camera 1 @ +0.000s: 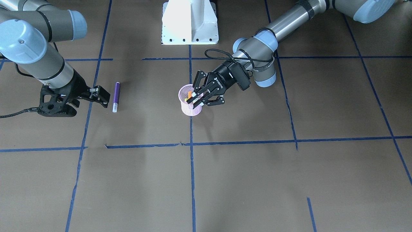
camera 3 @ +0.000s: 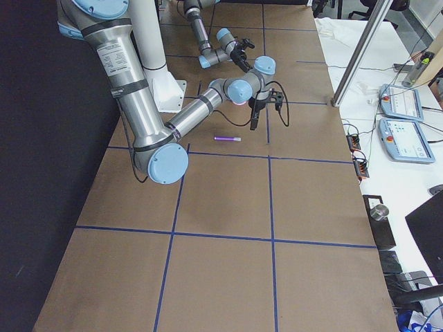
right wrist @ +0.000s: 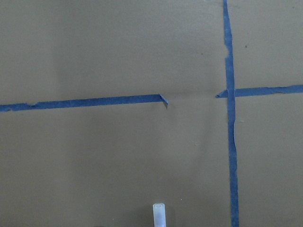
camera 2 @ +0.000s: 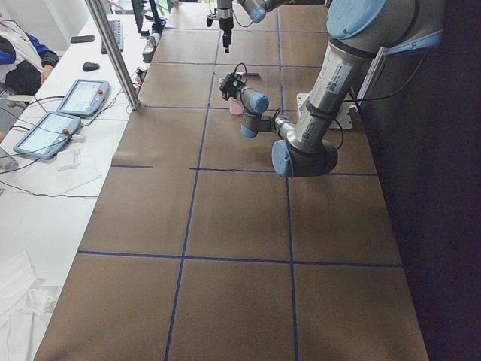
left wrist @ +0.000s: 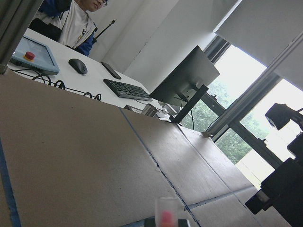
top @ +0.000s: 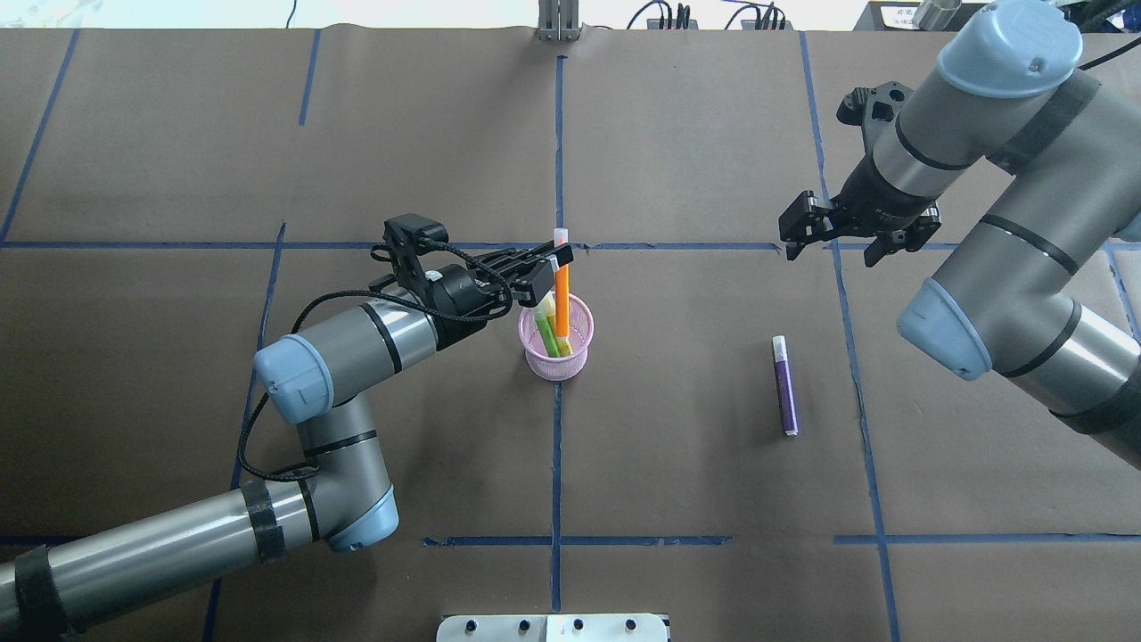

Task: Collect pens into pen holder
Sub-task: 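Lower the orange highlighter into the pink cup and open the left gripper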

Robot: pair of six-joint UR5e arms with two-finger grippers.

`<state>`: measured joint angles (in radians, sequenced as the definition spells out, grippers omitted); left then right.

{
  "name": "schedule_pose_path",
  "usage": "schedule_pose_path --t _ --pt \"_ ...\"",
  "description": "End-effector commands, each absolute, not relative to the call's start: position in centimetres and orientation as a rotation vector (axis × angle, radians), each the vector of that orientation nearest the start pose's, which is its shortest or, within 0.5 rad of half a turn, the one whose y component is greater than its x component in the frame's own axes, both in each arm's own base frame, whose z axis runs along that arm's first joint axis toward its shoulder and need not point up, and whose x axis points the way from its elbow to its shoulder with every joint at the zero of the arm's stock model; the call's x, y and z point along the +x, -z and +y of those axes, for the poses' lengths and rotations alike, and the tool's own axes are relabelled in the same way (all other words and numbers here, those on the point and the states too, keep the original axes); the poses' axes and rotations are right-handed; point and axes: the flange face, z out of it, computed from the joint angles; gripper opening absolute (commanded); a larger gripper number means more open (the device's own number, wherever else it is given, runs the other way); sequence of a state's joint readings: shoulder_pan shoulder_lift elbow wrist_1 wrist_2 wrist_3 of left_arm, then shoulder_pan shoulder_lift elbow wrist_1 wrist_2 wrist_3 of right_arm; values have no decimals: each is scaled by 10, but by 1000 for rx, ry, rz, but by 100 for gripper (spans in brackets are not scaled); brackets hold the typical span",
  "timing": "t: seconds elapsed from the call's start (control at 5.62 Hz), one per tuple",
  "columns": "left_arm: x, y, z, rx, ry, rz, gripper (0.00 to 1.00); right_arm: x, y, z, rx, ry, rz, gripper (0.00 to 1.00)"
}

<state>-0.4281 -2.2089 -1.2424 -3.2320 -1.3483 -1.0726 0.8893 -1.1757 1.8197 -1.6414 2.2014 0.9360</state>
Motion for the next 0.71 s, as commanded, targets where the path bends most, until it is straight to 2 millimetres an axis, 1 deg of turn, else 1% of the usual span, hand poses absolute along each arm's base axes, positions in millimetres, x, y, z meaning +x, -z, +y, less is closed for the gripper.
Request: schedule_pose_path --t 0.0,0.18,0.36,0.53 --pt "553 -254 -421 1006 173 1689 99 -322 -331 -516 -58 -58 -825 100" --pt "549 -251 -421 1007 171 1698 100 -323 -331 -516 -61 -61 -825 100" --pt "535 -238 -422 1027 175 1718 100 -334 -335 -510 -74 -52 -817 100" --pt "524 -233 -421 1030 177 1729 100 -350 -338 -502 -85 -41 -804 100"
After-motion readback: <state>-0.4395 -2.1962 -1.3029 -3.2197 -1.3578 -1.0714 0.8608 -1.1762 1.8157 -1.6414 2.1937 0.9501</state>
